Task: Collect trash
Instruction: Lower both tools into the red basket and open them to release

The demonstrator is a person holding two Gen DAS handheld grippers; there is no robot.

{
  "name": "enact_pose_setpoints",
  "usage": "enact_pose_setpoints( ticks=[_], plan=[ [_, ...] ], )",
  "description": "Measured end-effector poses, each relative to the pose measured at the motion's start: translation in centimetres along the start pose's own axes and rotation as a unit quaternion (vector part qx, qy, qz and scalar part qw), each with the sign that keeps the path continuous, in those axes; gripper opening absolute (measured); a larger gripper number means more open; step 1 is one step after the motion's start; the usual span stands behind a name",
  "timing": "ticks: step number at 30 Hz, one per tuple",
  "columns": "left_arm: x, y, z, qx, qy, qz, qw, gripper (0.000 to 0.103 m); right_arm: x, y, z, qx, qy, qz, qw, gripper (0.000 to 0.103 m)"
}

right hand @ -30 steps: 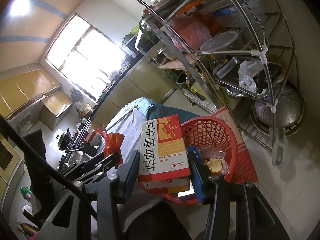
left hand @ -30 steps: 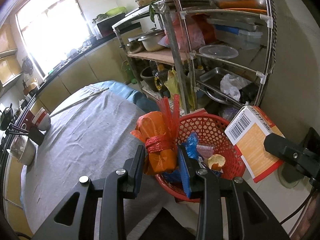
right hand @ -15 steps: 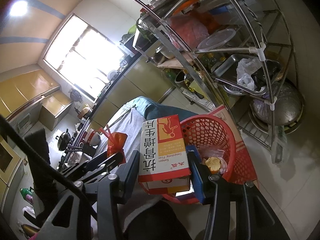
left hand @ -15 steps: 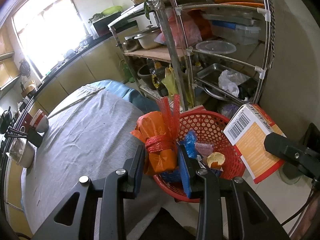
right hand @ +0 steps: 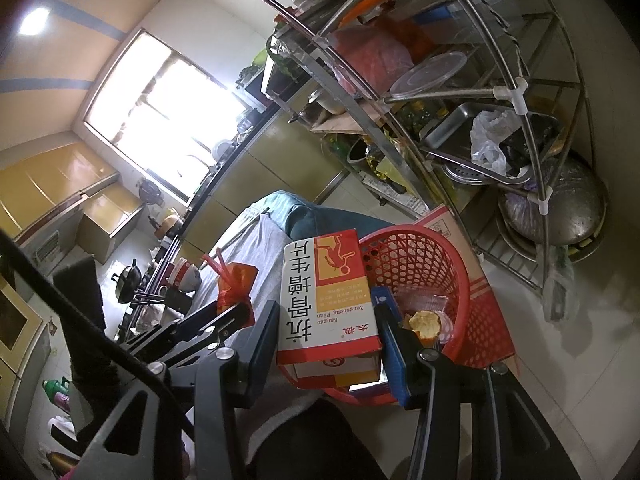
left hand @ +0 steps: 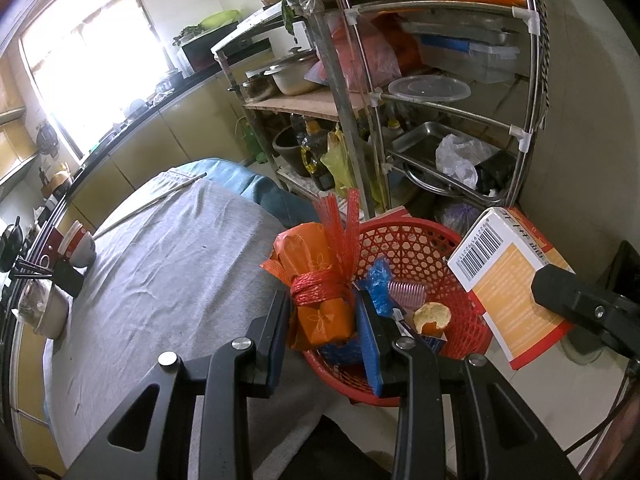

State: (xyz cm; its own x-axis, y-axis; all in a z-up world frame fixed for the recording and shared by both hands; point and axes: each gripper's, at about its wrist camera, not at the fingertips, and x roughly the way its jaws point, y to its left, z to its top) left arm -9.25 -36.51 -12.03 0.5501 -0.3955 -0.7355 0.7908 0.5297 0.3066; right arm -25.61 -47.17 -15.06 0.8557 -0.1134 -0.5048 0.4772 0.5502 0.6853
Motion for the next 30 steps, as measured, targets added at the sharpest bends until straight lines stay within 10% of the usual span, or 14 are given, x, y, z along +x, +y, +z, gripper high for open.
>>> enact_pose_setpoints(
  ticks=[30],
  plan=[
    [2.4, 0.4, 0.0, -0.019, 0.027, -0.034, 0.9989, 0.035, 1.4, -1.7, 0.1, 0.028, 0.008, -0.004, 1.0, 0.051]
  ],
)
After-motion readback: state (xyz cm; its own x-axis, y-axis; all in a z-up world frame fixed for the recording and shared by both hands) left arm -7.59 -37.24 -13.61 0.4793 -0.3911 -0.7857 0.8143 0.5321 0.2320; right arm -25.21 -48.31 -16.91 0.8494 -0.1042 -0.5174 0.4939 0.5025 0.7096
